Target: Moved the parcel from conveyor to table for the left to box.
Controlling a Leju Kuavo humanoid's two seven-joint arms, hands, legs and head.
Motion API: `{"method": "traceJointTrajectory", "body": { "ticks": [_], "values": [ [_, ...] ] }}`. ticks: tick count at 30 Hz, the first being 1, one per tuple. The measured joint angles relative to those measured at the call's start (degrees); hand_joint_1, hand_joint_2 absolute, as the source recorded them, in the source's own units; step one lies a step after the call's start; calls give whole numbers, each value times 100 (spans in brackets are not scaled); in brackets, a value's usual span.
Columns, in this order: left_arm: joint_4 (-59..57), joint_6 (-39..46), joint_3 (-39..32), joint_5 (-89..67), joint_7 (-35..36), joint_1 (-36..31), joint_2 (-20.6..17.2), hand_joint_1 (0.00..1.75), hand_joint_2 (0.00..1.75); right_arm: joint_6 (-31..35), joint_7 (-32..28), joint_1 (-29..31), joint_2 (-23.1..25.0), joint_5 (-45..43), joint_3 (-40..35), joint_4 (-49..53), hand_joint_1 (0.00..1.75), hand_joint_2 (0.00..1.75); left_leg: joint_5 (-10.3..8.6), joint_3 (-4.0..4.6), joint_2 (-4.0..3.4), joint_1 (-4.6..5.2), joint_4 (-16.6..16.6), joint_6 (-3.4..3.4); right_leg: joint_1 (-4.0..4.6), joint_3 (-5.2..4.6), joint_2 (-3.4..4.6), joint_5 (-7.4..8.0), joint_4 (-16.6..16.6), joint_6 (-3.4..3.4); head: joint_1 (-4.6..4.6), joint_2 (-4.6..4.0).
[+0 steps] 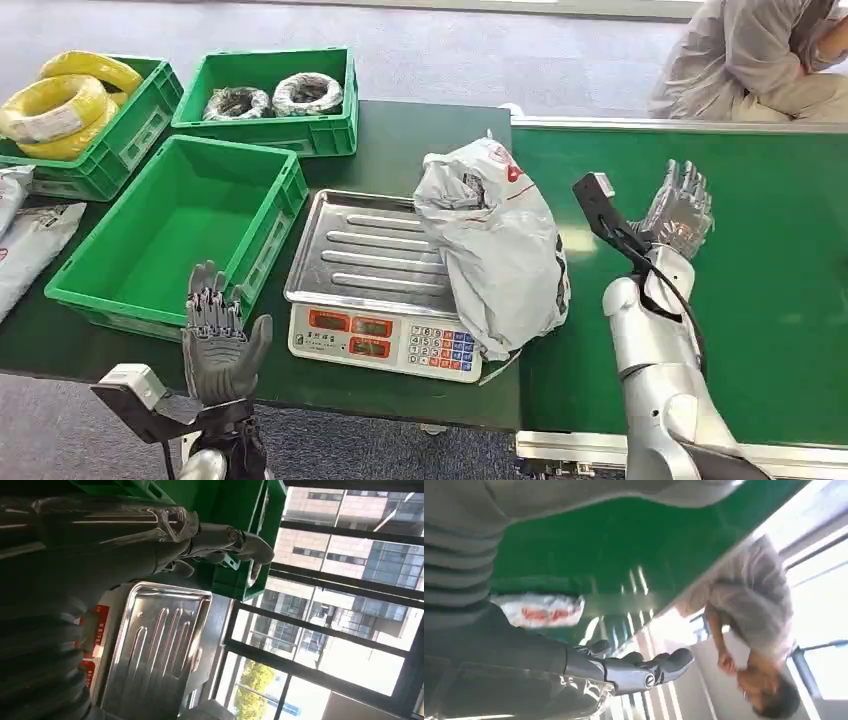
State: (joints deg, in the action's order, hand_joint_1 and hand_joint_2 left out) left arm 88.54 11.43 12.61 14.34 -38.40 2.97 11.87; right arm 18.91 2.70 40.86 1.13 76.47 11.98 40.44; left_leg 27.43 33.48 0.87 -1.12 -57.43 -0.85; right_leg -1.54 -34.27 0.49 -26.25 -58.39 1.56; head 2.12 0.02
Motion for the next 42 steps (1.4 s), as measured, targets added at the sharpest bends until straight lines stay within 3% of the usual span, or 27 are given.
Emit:
{"method": "traceJointTrajectory", "body": {
  "ticks": [4,9,15,18,23,24,25,42],
  "values": [
    [-173,-56,92,61,-72,-25,-88,0,175,-1453,-1119,-283,46,-708,-85,122,0,175,0,1,1,0,0,0,0,0,0,0,0,0,-2,0],
    [-446,-138,173,111,-129,-71,-142,0,175,-1906,-1961,-554,160,-1257,-364,220,0,175,0,0,0,-1,1,0,1,0,0,-1,-1,-1,-2,0],
    [-481,-131,217,110,-162,-34,-201,0,175,-2598,-2357,-790,206,-1904,-983,605,0,175,1,1,-14,0,1,0,1,-2,10,-2,-1,-2,-2,0],
    [-481,-113,217,112,-164,-45,-229,0,175,-2972,-2850,-816,197,-2359,-1285,721,0,175,1,-2,-17,0,1,0,1,-3,12,-1,0,-2,0,0],
    [-433,-37,208,136,-171,-6,-269,0,175,-3205,-3247,-931,169,-2840,-1683,1092,0,175,1,-4,-18,-1,2,0,2,-3,15,-1,-1,-2,0,0],
    [-392,-22,203,136,-171,21,-269,0,175,-3189,-3243,-940,169,-2860,-1729,1137,47,175,1,-3,-18,-1,2,0,2,-3,15,-1,-1,-2,0,0],
    [-354,-6,201,136,-171,44,-269,0,175,-3181,-3227,-948,166,-2876,-1777,1187,175,175,1,-3,-18,-1,2,0,2,-3,15,-2,-1,-3,-2,0],
    [448,186,64,7,-164,640,-273,0,175,-2768,-3407,-1547,269,-3267,-2061,3051,175,175,3,0,-17,-1,3,-2,2,-2,14,-6,-1,-2,-2,0]
  ]
}}
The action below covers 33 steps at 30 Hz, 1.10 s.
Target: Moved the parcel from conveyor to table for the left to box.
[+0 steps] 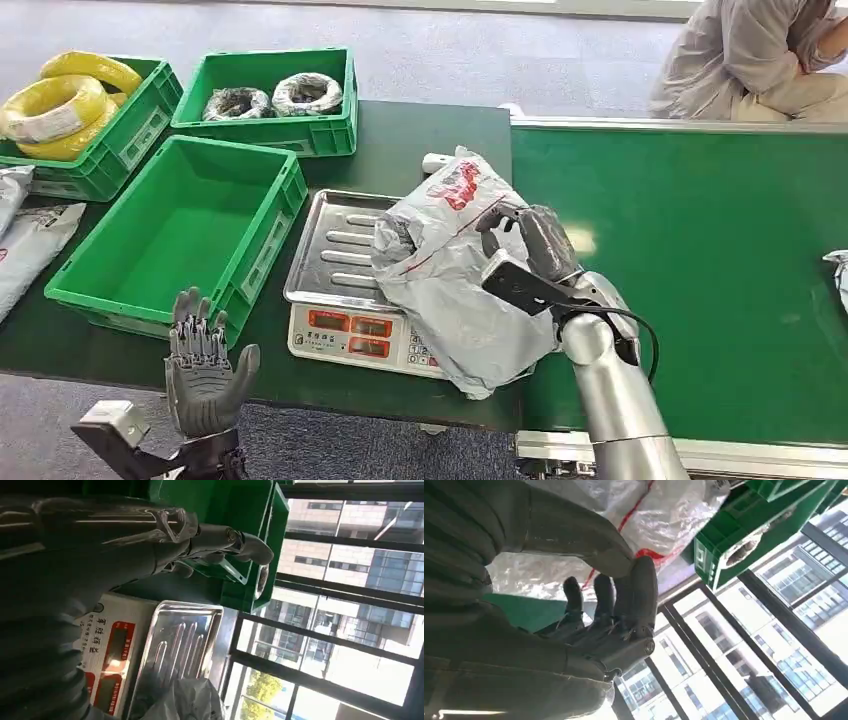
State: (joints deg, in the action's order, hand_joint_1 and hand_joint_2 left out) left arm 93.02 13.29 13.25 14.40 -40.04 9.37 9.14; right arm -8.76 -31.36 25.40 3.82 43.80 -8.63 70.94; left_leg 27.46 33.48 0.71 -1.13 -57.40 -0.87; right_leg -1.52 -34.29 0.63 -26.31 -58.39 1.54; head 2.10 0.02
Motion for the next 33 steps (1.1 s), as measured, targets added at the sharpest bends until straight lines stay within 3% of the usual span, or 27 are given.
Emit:
{"method": "traceJointTrajectory", "body": {
  "ticks": [4,5,6,16,20,22,26,33],
  "values": [
    [72,0,-15,0,4,31,0,0,175,9,0,-69,11,-6,-2,241,175,175,0,-1,0,0,-1,0,0,1,0,0,0,0,0,0],
    [88,0,-17,0,7,41,0,0,175,26,9,-84,11,-9,-2,274,133,175,0,-1,0,0,-1,0,0,1,0,0,0,0,-2,0],
    [105,0,-17,0,15,49,0,0,175,72,43,-105,13,-9,0,324,0,175,0,-1,0,0,-1,0,0,1,0,0,0,0,2,0],
    [293,116,-7,-68,81,238,17,0,175,1519,1036,-111,168,884,15,733,0,175,0,0,0,0,0,0,0,-1,0,-1,0,0,2,0],
    [297,157,13,-76,98,269,17,0,175,1979,2331,129,177,2311,20,590,0,175,0,0,-1,0,0,0,0,1,0,0,0,0,-2,0],
    [297,179,18,-76,103,273,17,0,175,2170,2449,290,166,2502,37,361,0,175,0,-4,-1,1,0,0,-1,3,0,1,0,0,0,0],
    [269,116,105,20,138,206,-2,0,175,2663,3052,886,78,2995,204,-709,0,175,-3,-8,3,1,-2,1,-1,6,-2,3,1,-1,0,0],
    [9,57,293,227,131,-45,-114,0,175,3075,3066,1873,-241,3077,651,-2953,0,175,-3,-8,4,1,-4,1,-2,6,-2,7,0,2,2,0]
  ]
}}
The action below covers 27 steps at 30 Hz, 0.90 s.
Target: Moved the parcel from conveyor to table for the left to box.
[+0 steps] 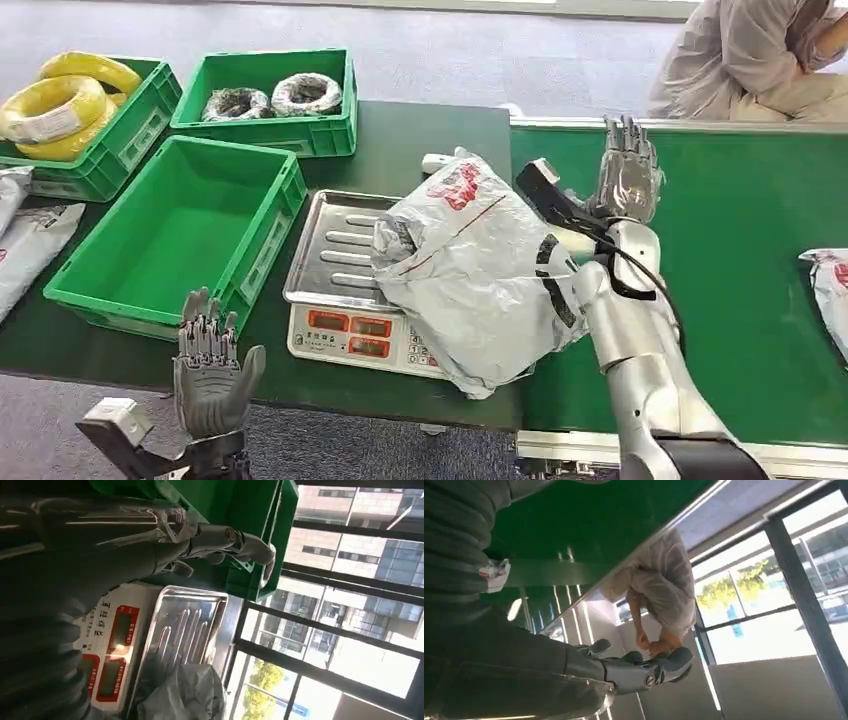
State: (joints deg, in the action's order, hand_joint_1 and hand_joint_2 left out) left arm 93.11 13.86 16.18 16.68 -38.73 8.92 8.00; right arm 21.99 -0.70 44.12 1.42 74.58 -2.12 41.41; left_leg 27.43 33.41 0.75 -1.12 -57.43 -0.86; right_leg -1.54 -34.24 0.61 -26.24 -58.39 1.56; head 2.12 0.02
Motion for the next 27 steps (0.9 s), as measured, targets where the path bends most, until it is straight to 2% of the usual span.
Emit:
{"method": "traceJointTrajectory", "body": {
  "ticks": [3,7,12,18,23,27],
  "values": [
    [-94,-11,52,17,-4,-62,-39,0,175,-265,55,204,-46,-50,103,-555,0,175,1,2,0,-1,1,0,1,-7,0,-2,0,-2,0,0],
    [-341,-109,164,48,-55,-235,-83,0,175,-1524,-63,445,-129,-427,339,-1237,0,175,1,4,-1,-1,1,-1,1,-5,-1,-3,0,-2,-2,0],
    [-691,-199,225,55,-109,-432,-114,0,175,-2553,-542,586,-201,-785,629,-1708,0,175,1,5,-1,0,0,0,0,-4,0,-1,0,-1,-2,0],
    [-922,-245,232,35,-131,-526,-131,0,175,-3024,-837,713,-223,-942,776,-1979,0,175,1,5,-2,-1,1,0,1,-6,1,-2,0,-1,0,0],
    [-985,-260,229,17,-136,-558,-140,0,175,-3658,-1263,749,-225,-1136,782,-2040,0,175,1,5,-2,-1,1,0,1,-6,1,-2,0,-2,-2,0],
    [-1034,-264,225,13,-135,-617,-153,0,175,-3853,-1414,790,-225,-1246,782,-2069,0,175,1,5,-2,-1,1,0,1,-5,1,-2,0,-1,-2,0]
  ]
}}
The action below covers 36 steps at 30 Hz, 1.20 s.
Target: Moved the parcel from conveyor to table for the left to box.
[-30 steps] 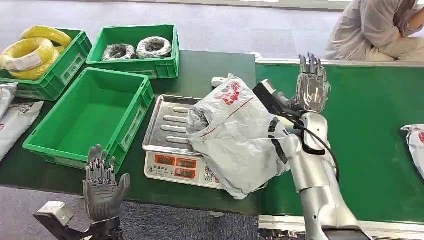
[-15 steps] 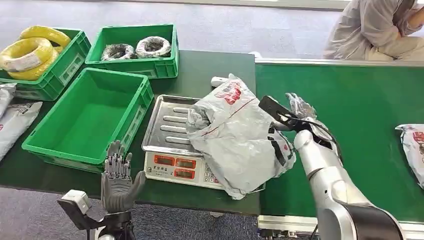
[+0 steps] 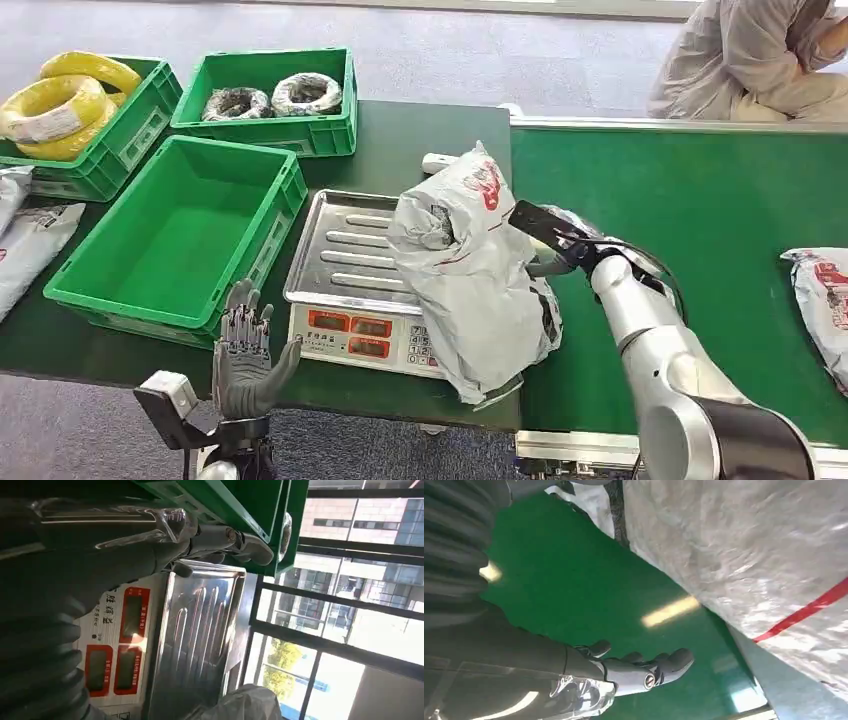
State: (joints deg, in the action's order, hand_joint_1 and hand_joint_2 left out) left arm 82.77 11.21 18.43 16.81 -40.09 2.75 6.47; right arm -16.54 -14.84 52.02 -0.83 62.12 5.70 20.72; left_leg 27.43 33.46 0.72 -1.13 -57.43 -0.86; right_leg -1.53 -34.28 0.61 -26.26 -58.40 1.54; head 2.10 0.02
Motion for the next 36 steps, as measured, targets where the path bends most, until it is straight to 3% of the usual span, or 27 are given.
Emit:
{"method": "traceJointTrajectory", "body": {
  "ticks": [9,16,19,23,36],
  "values": [
    [66,9,-13,0,0,42,0,0,175,48,-927,-14,20,-525,7,0,0,175,0,0,0,0,0,0,0,-1,0,0,0,0,0,0],
    [144,18,-20,-13,0,86,0,0,175,-31,-1267,-66,52,-767,7,17,0,175,0,0,0,0,0,0,0,1,0,0,0,0,0,0],
    [173,20,-33,-44,2,95,0,0,175,-312,-1668,-119,65,-1093,7,81,0,175,0,0,1,0,0,0,0,1,0,0,0,0,0,0],
    [181,-70,-33,-77,76,69,0,0,175,-1228,-2280,-228,96,-1390,-46,181,0,175,0,0,0,0,1,0,0,0,0,0,0,0,2,0],
    [162,-146,-35,-118,133,-88,0,0,175,-1403,-2365,-276,459,-1257,-833,225,0,175,0,-8,-14,-1,2,-1,1,1,17,0,-1,-1,2,0]
  ]
}}
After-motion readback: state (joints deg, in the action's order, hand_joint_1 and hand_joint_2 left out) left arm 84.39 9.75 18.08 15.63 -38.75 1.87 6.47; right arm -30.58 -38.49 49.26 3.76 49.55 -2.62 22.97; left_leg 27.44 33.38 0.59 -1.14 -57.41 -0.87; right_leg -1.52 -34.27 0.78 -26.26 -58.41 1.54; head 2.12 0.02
